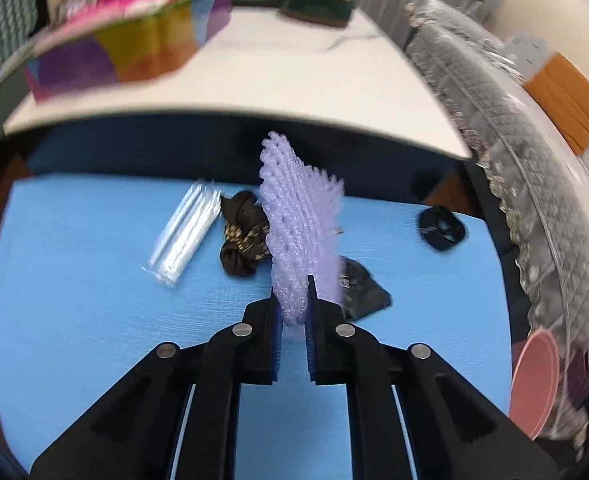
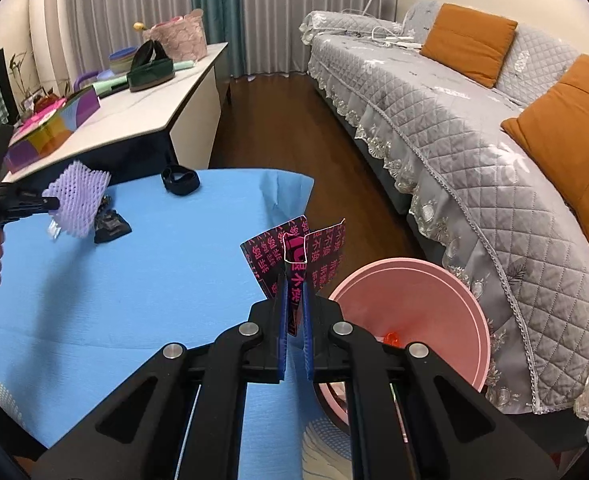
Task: Collect trash
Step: 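Carry the printed packet and foam net over the pink wastebasket with both tools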
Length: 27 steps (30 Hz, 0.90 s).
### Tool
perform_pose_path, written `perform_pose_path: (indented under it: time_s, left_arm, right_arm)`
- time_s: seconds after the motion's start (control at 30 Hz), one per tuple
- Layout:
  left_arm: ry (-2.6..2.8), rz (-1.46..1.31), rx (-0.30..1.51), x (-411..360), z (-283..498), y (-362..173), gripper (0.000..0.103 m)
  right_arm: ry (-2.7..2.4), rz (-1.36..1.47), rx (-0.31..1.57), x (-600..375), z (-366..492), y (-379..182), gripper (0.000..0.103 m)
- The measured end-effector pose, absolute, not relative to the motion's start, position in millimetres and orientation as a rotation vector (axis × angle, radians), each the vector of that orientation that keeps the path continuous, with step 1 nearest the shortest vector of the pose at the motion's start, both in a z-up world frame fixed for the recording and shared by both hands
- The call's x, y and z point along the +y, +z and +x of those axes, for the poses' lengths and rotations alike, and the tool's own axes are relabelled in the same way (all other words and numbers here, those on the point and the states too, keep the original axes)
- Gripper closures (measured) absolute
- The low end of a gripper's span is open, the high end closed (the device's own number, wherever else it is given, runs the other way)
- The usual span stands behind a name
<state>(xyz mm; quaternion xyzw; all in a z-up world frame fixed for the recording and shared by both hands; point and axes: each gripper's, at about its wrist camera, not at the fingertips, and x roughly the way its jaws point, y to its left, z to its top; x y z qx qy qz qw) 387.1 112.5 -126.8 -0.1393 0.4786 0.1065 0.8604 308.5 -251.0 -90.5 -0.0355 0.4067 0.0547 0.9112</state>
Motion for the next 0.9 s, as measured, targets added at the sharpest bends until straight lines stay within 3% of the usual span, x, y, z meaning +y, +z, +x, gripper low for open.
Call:
perform_pose_path:
  time_s: [0.4,0.9]
  left_arm:
    - [0.029,-0.119,0.874,7.9,334.7,-28.1,0.094]
    - [-0.215,0.041,0.912,-163.8,319.7,-33.0,0.094]
  right_arm:
    - [0.064,0.011,0.751,-293.1,281.5,-65.4,0.096]
    - [-0.010,0.114,0.701,-365.6,254.5,-59.0,0.096]
